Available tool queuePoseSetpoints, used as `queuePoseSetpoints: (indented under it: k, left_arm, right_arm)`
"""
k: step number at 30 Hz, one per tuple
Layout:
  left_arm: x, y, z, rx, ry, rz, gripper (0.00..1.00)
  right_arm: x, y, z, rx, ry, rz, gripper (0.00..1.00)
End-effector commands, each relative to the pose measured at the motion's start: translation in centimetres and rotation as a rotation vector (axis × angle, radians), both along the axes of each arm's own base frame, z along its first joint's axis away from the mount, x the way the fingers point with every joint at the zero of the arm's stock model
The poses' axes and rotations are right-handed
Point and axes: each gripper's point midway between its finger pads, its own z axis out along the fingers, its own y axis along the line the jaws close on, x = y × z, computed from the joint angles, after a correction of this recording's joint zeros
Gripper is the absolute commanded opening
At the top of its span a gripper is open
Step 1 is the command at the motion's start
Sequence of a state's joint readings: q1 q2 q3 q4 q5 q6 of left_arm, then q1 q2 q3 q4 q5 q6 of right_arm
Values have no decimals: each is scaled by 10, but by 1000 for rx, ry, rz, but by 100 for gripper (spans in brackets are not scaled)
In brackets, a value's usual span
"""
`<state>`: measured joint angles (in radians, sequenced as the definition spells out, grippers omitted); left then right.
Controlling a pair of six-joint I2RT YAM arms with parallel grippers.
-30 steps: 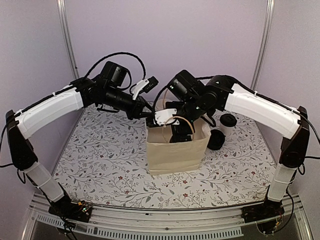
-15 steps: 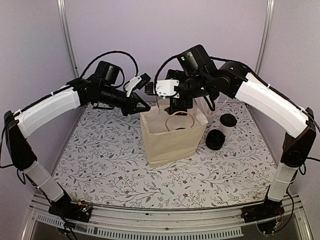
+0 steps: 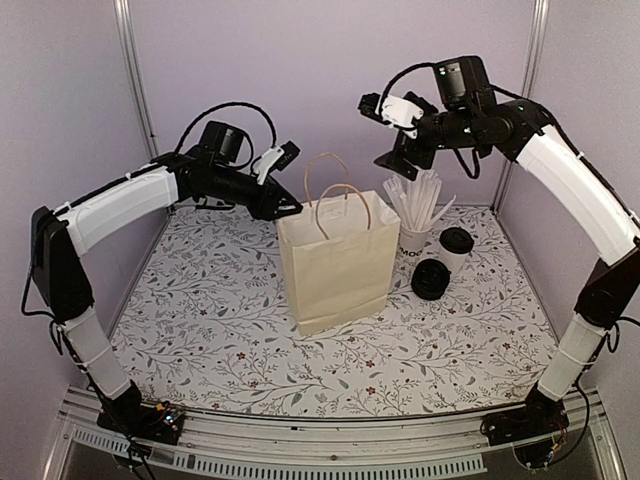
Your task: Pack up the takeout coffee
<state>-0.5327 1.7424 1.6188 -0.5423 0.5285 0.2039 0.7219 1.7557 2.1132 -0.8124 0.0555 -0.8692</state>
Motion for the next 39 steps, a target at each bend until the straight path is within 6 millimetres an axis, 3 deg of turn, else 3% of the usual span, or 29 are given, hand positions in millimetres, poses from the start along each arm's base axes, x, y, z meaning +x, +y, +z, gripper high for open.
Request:
queuePoseSetpoints:
  k: [1, 3, 7, 12, 18, 27, 39]
  left_arm:
    - [17, 11, 35, -17, -108, 96, 47]
    - [19, 21, 50, -14, -164, 152, 57]
    - [11, 43, 86, -53, -278, 241, 71]
    - [-11, 73, 96, -96, -379, 330, 79]
    - [-32, 82, 85, -157, -368, 340, 83]
    - [-45, 79, 72, -215, -306, 321, 83]
    - [-50, 78, 71, -218, -298, 302, 83]
  right_arm:
    - [12, -66, 13, 205, 113, -101, 99]
    - [23, -100, -3, 243, 179, -167, 99]
    - [42, -166, -53, 287, 315, -322, 96]
    - [43, -216, -119, 298, 476, -435, 86]
    - [41, -225, -167, 274, 582, -459, 88]
    - [57, -225, -216, 274, 707, -523, 88]
    - [68, -230, -247, 267, 745, -582, 87]
